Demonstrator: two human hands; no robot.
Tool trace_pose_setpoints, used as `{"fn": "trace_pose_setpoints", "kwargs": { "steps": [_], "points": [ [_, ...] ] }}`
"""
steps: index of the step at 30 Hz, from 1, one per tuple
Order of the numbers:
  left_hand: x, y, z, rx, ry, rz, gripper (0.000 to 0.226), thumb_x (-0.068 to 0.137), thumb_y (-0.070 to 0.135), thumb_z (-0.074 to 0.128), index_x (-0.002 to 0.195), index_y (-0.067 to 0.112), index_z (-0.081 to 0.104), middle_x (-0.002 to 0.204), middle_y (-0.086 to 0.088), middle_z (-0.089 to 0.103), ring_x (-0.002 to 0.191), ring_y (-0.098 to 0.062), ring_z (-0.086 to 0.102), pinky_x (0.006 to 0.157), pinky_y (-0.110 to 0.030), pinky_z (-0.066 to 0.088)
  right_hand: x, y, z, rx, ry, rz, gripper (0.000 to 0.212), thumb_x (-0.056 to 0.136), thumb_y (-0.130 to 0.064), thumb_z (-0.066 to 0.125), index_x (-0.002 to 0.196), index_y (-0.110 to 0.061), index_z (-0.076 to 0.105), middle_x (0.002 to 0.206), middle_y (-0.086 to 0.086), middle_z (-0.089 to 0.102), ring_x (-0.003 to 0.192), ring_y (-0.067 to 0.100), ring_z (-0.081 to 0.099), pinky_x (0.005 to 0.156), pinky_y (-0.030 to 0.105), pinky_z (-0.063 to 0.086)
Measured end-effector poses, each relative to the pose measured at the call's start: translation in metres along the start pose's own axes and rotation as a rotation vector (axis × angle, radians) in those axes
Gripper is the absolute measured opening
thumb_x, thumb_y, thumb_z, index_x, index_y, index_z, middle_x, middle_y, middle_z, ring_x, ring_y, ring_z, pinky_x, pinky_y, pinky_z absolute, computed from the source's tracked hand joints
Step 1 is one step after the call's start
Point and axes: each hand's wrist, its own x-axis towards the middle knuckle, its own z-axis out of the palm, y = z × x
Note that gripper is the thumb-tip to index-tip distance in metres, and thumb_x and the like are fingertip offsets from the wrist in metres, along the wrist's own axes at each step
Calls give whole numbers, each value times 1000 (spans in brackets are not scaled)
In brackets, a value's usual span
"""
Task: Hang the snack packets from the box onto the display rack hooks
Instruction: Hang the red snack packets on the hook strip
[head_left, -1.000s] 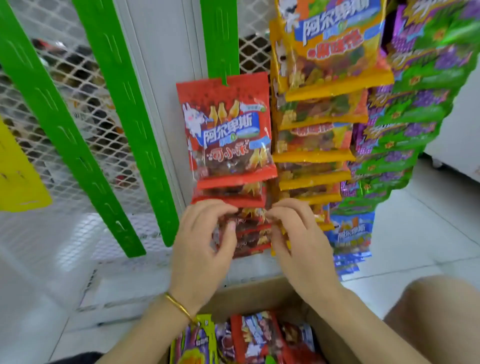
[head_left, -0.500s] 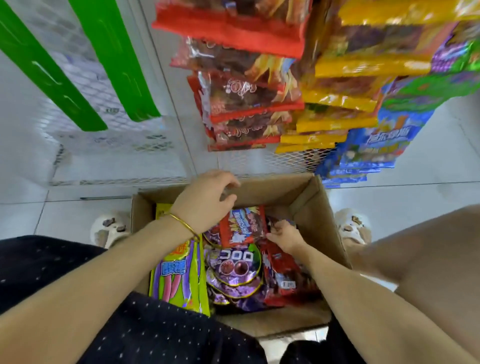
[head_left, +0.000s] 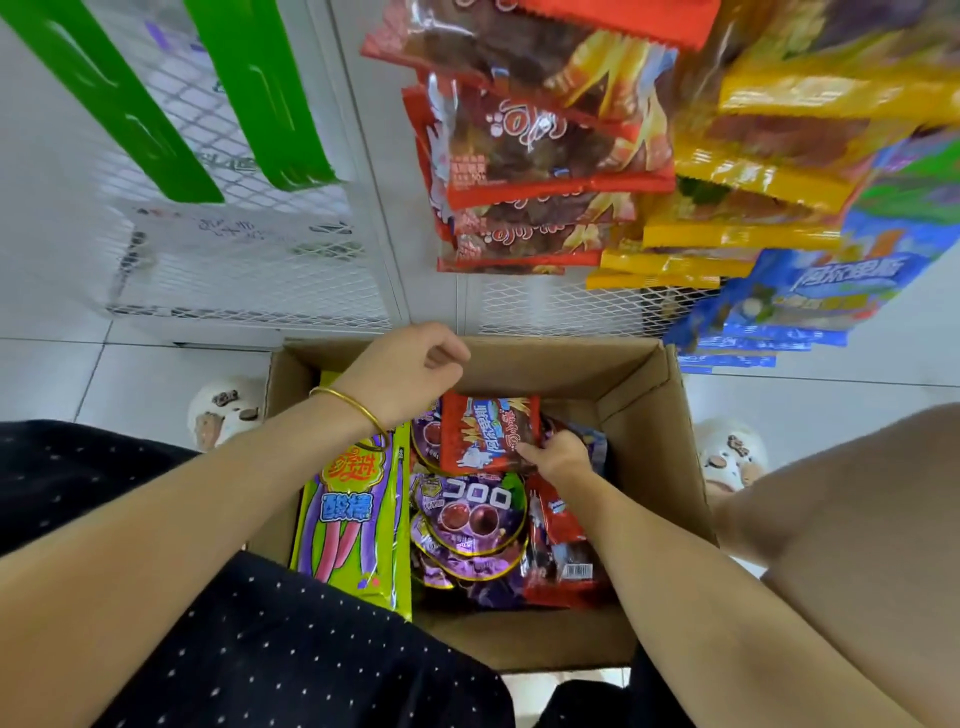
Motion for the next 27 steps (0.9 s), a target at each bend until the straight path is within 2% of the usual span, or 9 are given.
{"fn": "trace_pose_setpoints", "kwargs": {
  "steps": [3, 5, 8, 12, 17, 19, 21, 24, 27],
  "points": [
    [-1, -2, -2, -57, 18, -24, 17, 91, 10, 52, 104, 12, 63, 94, 7, 56, 90, -8, 53, 71, -11, 45, -2, -5, -1, 37, -33, 37, 51, 83, -39, 68, 113, 2, 59, 110, 12, 61, 108, 28, 58, 79, 28, 40],
    [-3, -2, -2, -48, 26, -35, 17, 91, 9, 52, 103, 12, 63, 93, 7, 56, 90, -8, 53, 71, -13, 45, -6, -6, -1, 120, -44, 48, 53, 82, -37, 70, 116, 1, 57, 112, 14, 61, 95, 25, 58, 80, 28, 40],
    [-2, -6, -3, 3, 40, -56, 18, 90, 11, 53, 105, 11, 64, 102, 3, 59, 96, -10, 54, 81, -18, 39, -16, -4, -8, 505, -103, 92, 30, 78, -20, 76, 97, -9, 55, 99, 13, 58, 65, 16, 51, 57, 26, 44],
    [-5, -9, 0, 107, 12, -164, 31, 91, 21, 55, 117, 4, 57, 126, -11, 57, 114, -22, 54, 89, -23, 38, -40, 4, -33, 863, -355, 38, 21, 82, -6, 68, 75, -12, 49, 84, 10, 62, 65, 16, 61, 48, 22, 51],
    [-17, -5, 6, -3, -207, -293, 26, 85, 32, 64, 80, 7, 59, 74, -3, 58, 67, -15, 54, 57, -22, 42, -79, -5, -63, 1037, -482, -148, 17, 74, -12, 70, 79, -12, 53, 82, 9, 66, 77, 19, 63, 54, 22, 53],
    [-19, -2, 9, -123, -151, -223, 12, 83, 17, 67, 86, 7, 63, 82, -5, 64, 75, -18, 59, 65, -25, 48, -89, -10, -71, 1015, -507, -207, 21, 69, -15, 72, 78, -14, 54, 90, 11, 64, 91, 25, 61, 59, 24, 55],
    [-20, 4, 3, -78, -54, -89, 7, 79, 8, 69, 79, 10, 62, 79, -4, 63, 72, -15, 58, 67, -17, 46, -100, -14, -81, 809, -457, -251, 28, 75, -13, 73, 96, -9, 54, 101, 12, 66, 99, 27, 63, 68, 30, 57],
    [-29, 22, -13, 139, -34, 135, 31, 79, 7, 67, 62, 19, 45, 62, 7, 43, 57, -2, 38, 51, -10, 32, -119, -19, -102, 395, -82, -388, 58, 79, -25, 74, 127, -8, 46, 118, 4, 62, 106, 18, 60, 90, 35, 51],
    [-40, 34, -29, 276, -21, 280, 36, 81, 11, 66, 61, 28, 41, 65, 12, 45, 61, -1, 41, 53, -11, 30, -155, -38, -127, 386, 55, -695, 63, 83, -26, 69, 138, -18, 38, 133, -8, 48, 122, 7, 45, 99, 24, 38]
  ]
}}
